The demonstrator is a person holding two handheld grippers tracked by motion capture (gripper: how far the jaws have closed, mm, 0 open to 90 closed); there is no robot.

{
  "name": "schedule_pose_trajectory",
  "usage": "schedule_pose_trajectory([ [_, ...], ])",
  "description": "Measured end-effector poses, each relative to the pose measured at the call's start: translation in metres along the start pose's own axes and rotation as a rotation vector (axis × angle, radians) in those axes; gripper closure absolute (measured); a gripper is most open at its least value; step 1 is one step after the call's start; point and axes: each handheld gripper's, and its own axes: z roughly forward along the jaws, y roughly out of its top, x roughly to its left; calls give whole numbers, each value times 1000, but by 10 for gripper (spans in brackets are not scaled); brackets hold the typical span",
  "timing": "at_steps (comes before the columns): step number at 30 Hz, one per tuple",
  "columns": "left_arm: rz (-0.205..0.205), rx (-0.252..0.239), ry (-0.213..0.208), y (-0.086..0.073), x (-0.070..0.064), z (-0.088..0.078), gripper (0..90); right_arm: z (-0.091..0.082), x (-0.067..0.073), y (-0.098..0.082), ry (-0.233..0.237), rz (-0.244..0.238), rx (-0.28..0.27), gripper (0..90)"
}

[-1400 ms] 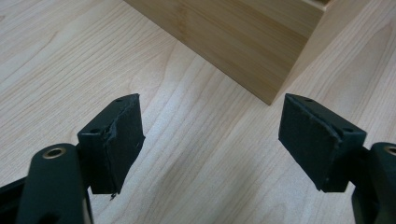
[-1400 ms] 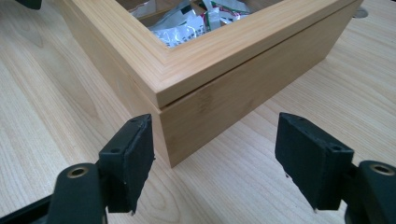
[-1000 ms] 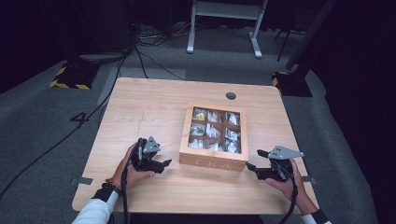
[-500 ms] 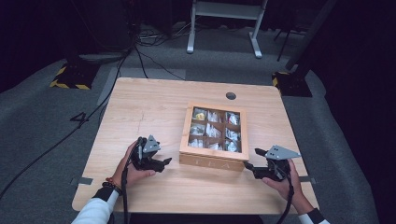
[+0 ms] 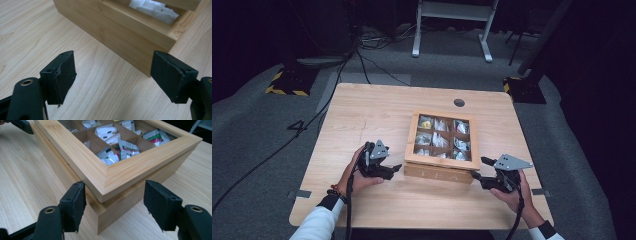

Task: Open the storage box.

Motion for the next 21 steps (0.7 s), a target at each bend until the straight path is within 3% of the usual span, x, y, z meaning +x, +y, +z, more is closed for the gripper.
schedule_pose_trajectory([
  [7, -11, -19, 2, 4, 3, -1, 202, -4, -2, 7, 2, 0, -22, 347],
  [14, 31, -87, 10, 27, 0, -3, 186, -5, -3, 14, 0, -3, -38, 342],
  [21, 66, -161, -30, 43, -4, -13, 178, -7, -4, 19, 2, 6, -50, 342],
])
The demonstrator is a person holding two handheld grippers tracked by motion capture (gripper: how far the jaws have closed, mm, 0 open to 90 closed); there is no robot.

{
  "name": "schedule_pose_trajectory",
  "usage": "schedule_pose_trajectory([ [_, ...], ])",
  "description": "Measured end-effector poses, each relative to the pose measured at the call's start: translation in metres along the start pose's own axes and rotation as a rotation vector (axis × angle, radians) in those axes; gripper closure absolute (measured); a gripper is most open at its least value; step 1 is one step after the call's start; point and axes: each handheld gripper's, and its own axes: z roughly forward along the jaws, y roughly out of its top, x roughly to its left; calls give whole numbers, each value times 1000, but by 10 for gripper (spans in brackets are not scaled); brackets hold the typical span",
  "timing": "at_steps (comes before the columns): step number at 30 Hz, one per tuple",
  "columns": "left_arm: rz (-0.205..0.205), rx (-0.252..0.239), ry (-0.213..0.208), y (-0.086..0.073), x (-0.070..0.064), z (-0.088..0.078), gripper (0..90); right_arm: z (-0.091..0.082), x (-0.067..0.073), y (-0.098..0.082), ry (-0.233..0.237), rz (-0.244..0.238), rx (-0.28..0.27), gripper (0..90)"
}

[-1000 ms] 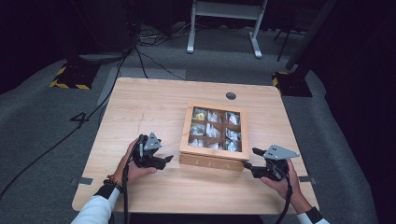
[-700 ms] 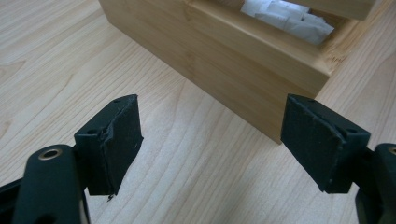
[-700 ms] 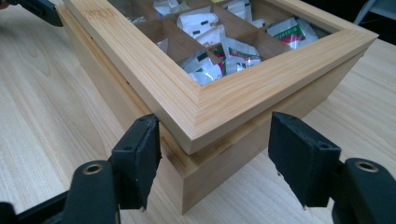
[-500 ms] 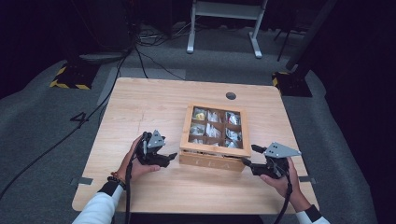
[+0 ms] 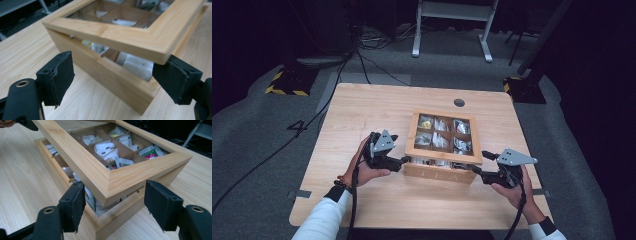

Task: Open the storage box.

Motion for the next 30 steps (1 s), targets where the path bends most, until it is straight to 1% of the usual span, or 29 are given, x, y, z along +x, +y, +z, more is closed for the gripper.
schedule_pose_trajectory([
  [3, 15, -15, -16, 3, -2, -3, 179, -1, 0, 2, -6, -5, 1, 342],
  [7, 43, -28, -15, 7, -4, -3, 184, -1, -1, 3, -4, -1, -2, 342],
  [8, 51, -30, -13, 8, -5, -2, 200, -1, -1, 4, -7, 1, -4, 342],
  [9, 84, -31, 17, 10, -7, -1, 224, -1, -1, 6, -9, 2, -5, 342],
  [10, 84, -31, 17, 10, -7, -1, 232, -1, -1, 6, -10, 2, -8, 342],
  [11, 92, -32, 19, 11, -7, -1, 232, -1, -1, 6, -10, 2, -8, 342],
  [14, 99, -36, 23, 12, -5, 1, 277, 0, -2, 9, -10, 8, -11, 342],
  [16, 92, -48, 13, 13, -3, 1, 281, 0, -3, 10, -9, 10, -16, 341],
  [18, 105, -56, 23, 15, -2, 0, 288, -1, -4, 12, -9, 20, -22, 335],
  [21, 116, -71, 14, 19, -2, 2, 310, -3, -6, 15, -17, 39, -30, 312],
  [23, 125, -71, 16, 21, -2, 4, 312, -4, -8, 16, -22, 49, -29, 284],
  [24, 133, -73, 17, 22, -2, 5, 314, -4, -8, 17, -18, 55, -31, 285],
  [27, 151, -75, 20, 23, -4, 7, 347, -6, -9, 17, -16, 55, -33, 277],
  [30, 157, -88, 30, 25, -3, 7, 358, -7, -10, 17, -20, 60, -37, 278],
])
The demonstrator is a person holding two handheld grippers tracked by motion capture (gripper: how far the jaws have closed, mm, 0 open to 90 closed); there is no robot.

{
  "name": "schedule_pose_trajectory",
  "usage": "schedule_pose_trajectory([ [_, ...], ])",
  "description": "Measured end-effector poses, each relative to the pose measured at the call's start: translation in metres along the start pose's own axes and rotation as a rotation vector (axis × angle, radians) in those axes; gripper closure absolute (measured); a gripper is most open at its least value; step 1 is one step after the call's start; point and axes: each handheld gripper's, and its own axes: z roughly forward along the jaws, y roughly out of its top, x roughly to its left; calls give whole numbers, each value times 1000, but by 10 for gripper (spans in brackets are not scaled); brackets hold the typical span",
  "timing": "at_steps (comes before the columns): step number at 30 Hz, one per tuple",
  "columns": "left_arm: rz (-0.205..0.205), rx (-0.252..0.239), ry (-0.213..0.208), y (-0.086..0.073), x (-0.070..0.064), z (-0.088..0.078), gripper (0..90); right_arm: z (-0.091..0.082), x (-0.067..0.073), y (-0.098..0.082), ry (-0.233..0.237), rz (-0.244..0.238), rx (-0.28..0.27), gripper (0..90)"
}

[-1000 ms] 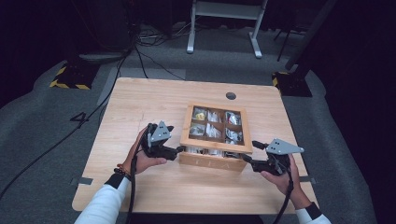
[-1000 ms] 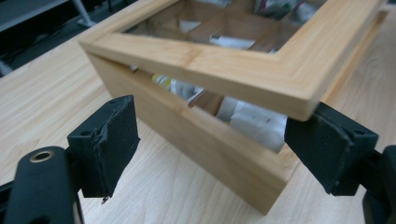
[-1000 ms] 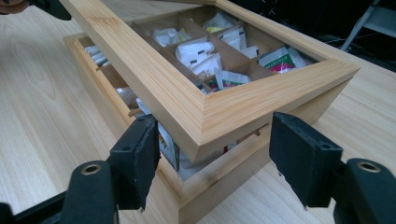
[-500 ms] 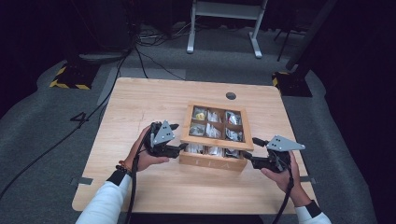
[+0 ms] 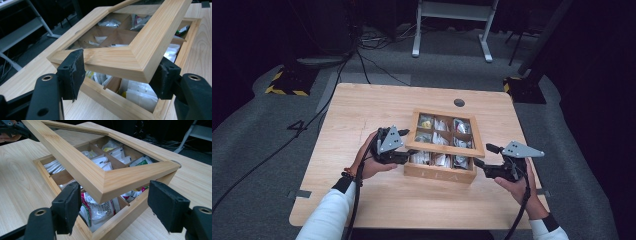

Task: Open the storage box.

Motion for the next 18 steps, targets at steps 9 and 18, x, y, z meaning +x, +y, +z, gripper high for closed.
schedule_pose_trajectory([
  [9, -53, -53, 5, 6, 13, 4, 398, -1, -2, -4, 1, 5, 11, 271],
  [18, -99, -97, -11, 17, 29, 8, 399, 2, -6, -12, -1, 17, 36, 270],
])
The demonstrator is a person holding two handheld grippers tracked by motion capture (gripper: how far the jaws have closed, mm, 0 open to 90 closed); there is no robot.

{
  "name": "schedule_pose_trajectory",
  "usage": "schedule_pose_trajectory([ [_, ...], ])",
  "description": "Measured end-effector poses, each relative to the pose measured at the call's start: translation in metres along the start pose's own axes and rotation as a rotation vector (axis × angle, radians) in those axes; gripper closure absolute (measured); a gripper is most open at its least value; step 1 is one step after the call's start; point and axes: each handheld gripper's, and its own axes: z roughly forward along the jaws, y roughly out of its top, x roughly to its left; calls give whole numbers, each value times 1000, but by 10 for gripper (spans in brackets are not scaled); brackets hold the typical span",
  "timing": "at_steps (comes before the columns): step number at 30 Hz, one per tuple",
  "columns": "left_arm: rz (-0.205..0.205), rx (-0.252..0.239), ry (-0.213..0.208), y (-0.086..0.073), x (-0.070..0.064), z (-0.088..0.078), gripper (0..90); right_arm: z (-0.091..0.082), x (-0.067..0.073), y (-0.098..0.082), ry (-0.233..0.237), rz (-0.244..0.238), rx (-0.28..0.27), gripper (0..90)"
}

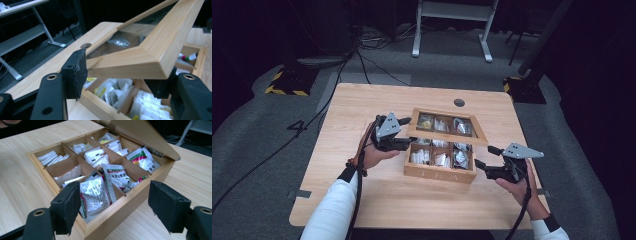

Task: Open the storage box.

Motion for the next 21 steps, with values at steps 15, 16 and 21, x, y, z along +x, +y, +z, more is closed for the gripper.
schedule_pose_trajectory([
  [15, -20, -8, -23, 22, 20, 26, 448, 2, -7, -10, -6, -5, 39, 272],
  [16, -25, -15, -24, 23, 22, 26, 451, 2, -8, -11, -7, -5, 41, 272],
  [21, -48, -34, -26, 29, 32, 28, 462, 2, -10, -13, -7, -1, 48, 274],
])
